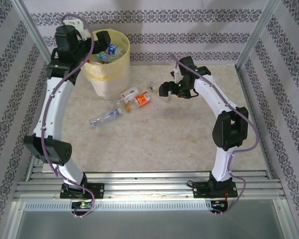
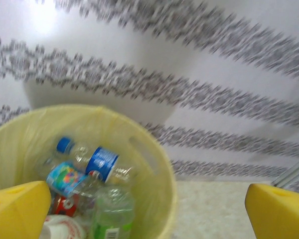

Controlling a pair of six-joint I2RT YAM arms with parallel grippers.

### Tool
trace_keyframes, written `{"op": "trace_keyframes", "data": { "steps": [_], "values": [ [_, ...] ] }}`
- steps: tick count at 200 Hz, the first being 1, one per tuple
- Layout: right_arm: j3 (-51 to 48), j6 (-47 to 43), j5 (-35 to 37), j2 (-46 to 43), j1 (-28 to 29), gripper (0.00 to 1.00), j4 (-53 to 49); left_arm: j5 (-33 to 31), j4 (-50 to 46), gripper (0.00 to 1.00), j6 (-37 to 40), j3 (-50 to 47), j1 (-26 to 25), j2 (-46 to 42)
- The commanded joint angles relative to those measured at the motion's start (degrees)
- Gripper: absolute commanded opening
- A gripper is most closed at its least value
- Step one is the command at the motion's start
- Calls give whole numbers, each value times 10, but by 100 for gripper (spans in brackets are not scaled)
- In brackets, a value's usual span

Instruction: Throw the plastic bottles in the bin

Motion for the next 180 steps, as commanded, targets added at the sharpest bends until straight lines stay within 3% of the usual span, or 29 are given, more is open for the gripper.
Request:
{"op": "trace_keyframes", "data": {
  "steps": [1,78,180],
  "values": [
    [35,-73,61,26,-3,98,-30,44,-38,100,-21,33,-8,-53],
    [66,-211,72,93,4,95,-21,131,-140,100,-28,26,-34,-149],
    [192,-246,84,213,3,95,-50,119,-198,100,-57,-79,-39,-255]
  ]
}}
